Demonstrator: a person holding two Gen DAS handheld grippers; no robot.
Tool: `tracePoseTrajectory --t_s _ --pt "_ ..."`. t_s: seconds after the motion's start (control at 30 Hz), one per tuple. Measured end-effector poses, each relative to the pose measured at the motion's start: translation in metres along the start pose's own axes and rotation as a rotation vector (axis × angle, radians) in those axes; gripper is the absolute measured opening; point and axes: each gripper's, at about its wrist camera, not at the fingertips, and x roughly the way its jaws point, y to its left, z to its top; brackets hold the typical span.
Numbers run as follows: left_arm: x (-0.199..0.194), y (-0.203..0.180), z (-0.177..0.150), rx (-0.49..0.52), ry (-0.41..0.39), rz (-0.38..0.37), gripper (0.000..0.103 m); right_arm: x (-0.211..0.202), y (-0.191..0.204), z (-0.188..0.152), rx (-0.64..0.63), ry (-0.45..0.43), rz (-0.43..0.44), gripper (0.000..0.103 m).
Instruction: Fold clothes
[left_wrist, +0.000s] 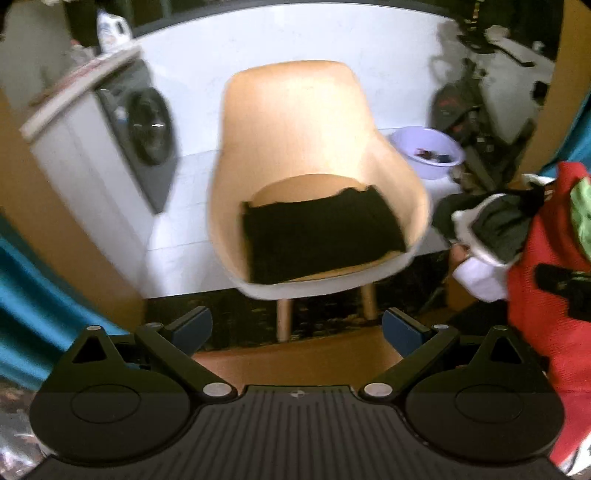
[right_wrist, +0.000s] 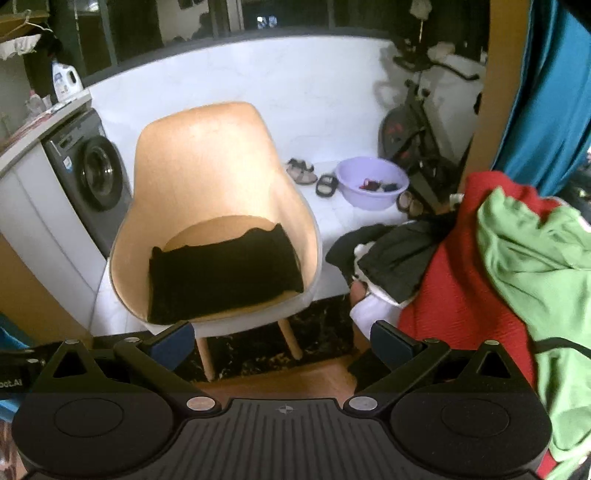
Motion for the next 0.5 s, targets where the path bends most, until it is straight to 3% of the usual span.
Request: tracePoseTrajectory --t_s 0.07,0.23,0.5 --pt "-0.014 0.005 -0.007 -0.024 -0.024 0.027 0.101 -0.017 0.006 -0.005 -0.027 -0.018 0.004 0.102" --pt "-0.041 0.008 -0.016 -0.091 -0.071 0.002 0.101 -0.053 0.010 -0.012 -0.057 -0.064 0.038 0.102" --pt "-0.061 -0.017 -0.033 -0.121 -0.053 -0.019 0.101 -0.070 -0.014 -0.018 -0.076 -0.063 0.041 0.102"
